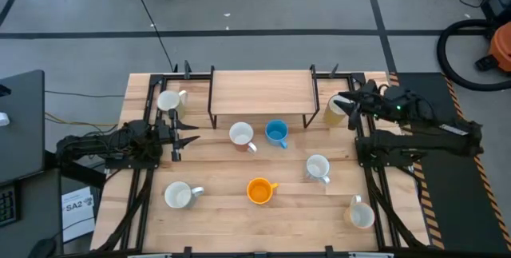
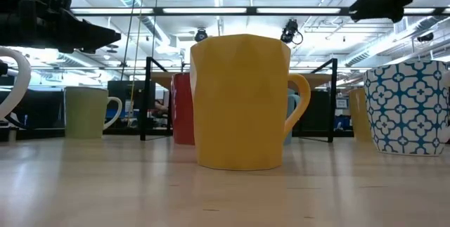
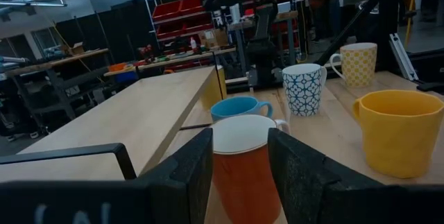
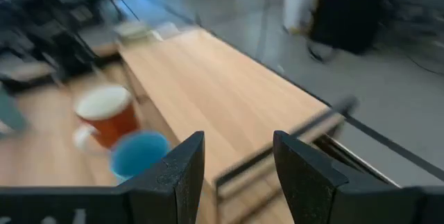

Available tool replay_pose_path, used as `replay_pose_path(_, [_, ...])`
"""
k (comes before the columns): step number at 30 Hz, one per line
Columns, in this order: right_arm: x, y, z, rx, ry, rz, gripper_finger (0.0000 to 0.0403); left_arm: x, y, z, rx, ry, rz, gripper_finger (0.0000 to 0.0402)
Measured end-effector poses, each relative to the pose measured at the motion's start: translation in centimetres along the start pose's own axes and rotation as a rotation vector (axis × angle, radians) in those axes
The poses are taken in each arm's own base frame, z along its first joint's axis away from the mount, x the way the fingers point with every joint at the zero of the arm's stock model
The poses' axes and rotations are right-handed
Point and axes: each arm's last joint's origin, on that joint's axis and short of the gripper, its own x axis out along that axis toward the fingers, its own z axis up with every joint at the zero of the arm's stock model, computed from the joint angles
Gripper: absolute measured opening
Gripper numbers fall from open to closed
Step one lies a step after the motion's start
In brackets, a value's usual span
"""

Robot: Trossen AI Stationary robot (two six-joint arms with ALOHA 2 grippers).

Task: Place coffee mugs
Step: Put the light yellow mug on the shelf

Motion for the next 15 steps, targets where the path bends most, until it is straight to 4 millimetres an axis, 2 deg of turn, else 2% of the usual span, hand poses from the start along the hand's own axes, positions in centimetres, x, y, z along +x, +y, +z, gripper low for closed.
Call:
replay_pose_path(9, [0.8, -0.6, 4.1, -0.117, 0.253, -0.167, 0.0177, 0.0, 0.0, 0.0, 0.000, 0.000, 0.000, 0.0144])
replay_pose_path(15, [2.5, -1.8, 5.0, -0.167, 0.430, -0.265, 0.0177, 0.0, 0.0, 0.0, 0.000, 0.001, 0.000, 0.0144])
